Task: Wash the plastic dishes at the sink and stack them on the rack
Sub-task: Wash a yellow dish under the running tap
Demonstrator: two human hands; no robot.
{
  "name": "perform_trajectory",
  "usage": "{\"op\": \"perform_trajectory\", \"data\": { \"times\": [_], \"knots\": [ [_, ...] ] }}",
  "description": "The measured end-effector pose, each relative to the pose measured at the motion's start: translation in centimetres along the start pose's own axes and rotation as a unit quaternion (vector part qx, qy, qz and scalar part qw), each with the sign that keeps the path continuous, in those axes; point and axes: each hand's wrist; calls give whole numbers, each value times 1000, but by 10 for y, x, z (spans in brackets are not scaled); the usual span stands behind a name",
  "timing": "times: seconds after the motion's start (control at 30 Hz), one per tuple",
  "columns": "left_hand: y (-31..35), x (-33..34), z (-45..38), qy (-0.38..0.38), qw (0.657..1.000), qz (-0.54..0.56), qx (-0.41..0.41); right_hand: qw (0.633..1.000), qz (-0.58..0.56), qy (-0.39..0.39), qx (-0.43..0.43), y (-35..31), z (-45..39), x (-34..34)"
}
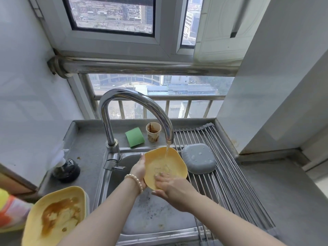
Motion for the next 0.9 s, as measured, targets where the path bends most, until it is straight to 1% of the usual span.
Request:
{"op": "perform_trajectory", "data": {
  "times": [0.07, 0.13, 0.2, 0.27, 0.33, 0.4, 0.43, 0.5, 0.57, 0.6, 0.67, 0.73, 0.8, 0.83, 0.9],
  "knots": [
    [-5, 5, 6, 42, 997, 3, 57, 995, -3, -11, 95, 1, 3, -3],
    [-9, 12, 8, 48, 994, 21, 99, 981, -23, 2, 193, 6, -3, -3],
    [-12, 17, 9, 33, 992, 53, 111, 968, -52, 16, 246, 6, -16, -4],
    [-14, 18, 13, -2, 992, 83, 97, 958, -84, 31, 271, 2, -31, -6],
    [-15, 19, 20, -55, 988, 119, 80, 961, -98, 39, 256, -2, -44, -9],
    [-18, 17, 20, -111, 976, 173, 78, 969, -105, 31, 223, -5, -53, -9],
    [-19, 17, 20, -123, 970, 198, 69, 971, -112, 24, 210, -7, -55, -9],
    [-18, 21, 23, -120, 961, 239, 78, 972, -137, 6, 189, -13, -57, -5],
    [-16, 27, 25, -104, 950, 271, 111, 971, -180, -14, 158, -21, -58, -1],
    [-15, 28, 24, -87, 951, 271, 122, 969, -198, -25, 142, -26, -57, 1],
    [-11, 24, 19, -45, 966, 231, 110, 968, -221, -44, 115, -32, -54, 2],
    [-7, 15, 13, -58, 981, 167, 75, 962, -246, -69, 96, -33, -48, -2],
    [-3, 6, 13, -70, 987, 130, 63, 958, -257, -91, 90, -31, -37, -8],
    [-3, 2, 13, -66, 988, 125, 59, 961, -243, -97, 89, -27, -30, -12],
    [-1, -5, 10, -71, 988, 126, 49, 975, -178, -100, 86, -18, -17, -15]
  ]
}}
Point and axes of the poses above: each hand's wrist, its own z-axis away from the middle knuckle, its own x-axis out of the palm, y = z × x, and after that the axes turned 12 degrees about -z, right-handed
